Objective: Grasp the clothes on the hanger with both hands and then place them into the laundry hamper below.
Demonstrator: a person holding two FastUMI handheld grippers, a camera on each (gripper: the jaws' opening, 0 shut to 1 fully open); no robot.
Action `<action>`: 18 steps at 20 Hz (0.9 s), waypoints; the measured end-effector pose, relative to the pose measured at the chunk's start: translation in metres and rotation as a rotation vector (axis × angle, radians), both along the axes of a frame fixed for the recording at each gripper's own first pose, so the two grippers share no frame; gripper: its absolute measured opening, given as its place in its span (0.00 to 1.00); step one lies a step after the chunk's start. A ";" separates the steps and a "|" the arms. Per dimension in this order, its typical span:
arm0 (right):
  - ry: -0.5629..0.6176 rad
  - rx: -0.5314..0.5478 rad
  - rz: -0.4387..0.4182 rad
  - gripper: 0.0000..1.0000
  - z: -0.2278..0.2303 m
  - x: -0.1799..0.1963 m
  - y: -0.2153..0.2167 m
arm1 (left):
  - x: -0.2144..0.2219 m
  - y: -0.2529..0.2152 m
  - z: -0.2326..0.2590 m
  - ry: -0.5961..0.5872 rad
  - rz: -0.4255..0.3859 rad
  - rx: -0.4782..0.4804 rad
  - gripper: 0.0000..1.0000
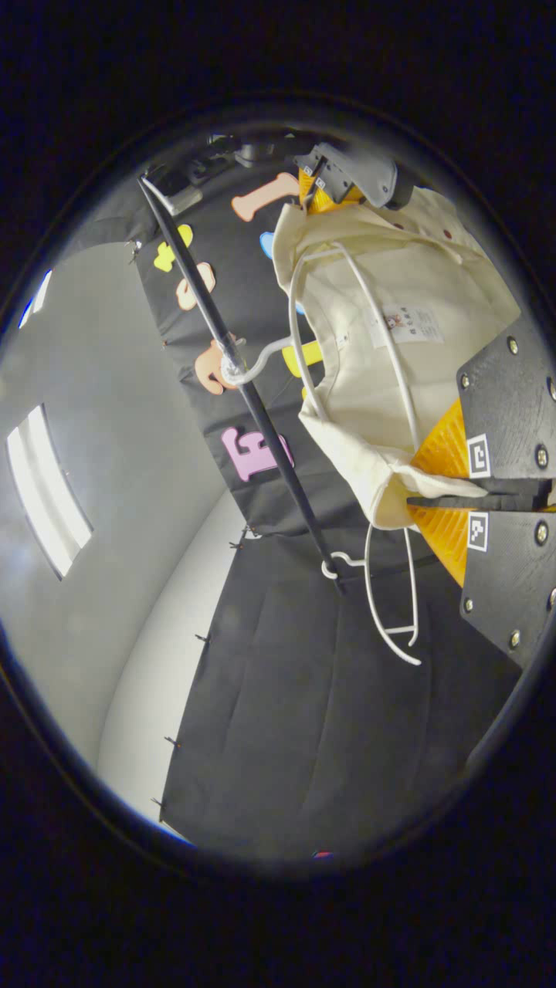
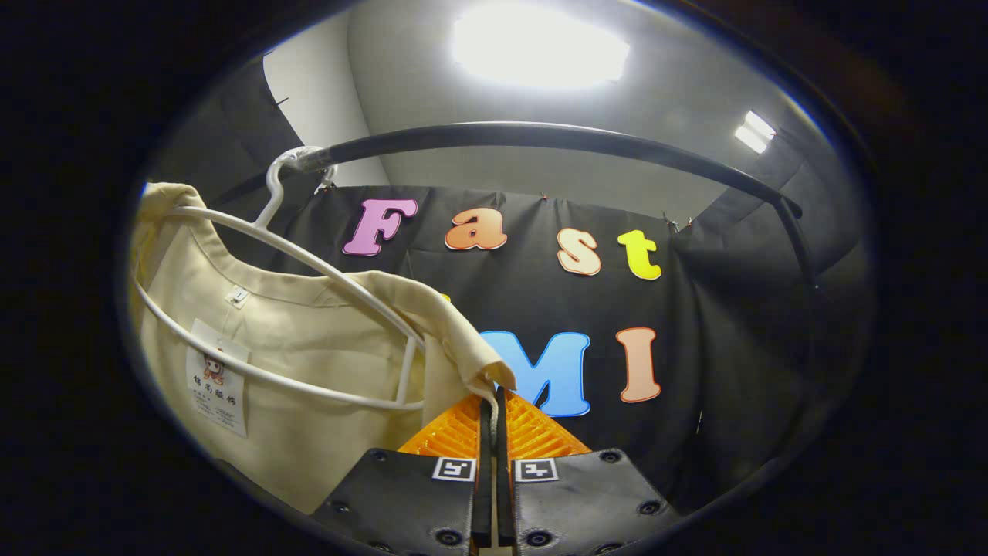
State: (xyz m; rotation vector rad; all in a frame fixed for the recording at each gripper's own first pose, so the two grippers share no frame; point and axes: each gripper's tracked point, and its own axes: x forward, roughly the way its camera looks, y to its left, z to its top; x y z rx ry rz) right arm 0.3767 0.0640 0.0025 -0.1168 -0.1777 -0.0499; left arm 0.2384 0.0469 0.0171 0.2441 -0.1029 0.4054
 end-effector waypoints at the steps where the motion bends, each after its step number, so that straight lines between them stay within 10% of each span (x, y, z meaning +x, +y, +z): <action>1: -0.009 0.000 -0.006 0.04 0.005 0.004 -0.006 | -0.002 0.004 0.007 -0.009 0.010 0.010 0.01; 11: -0.071 -0.037 0.023 0.01 0.032 0.024 -0.022 | 0.003 0.034 0.045 -0.065 0.013 0.085 0.01; 18: 0.008 0.080 0.236 0.00 0.000 -0.004 0.003 | -0.001 0.029 0.050 -0.079 0.017 0.126 0.01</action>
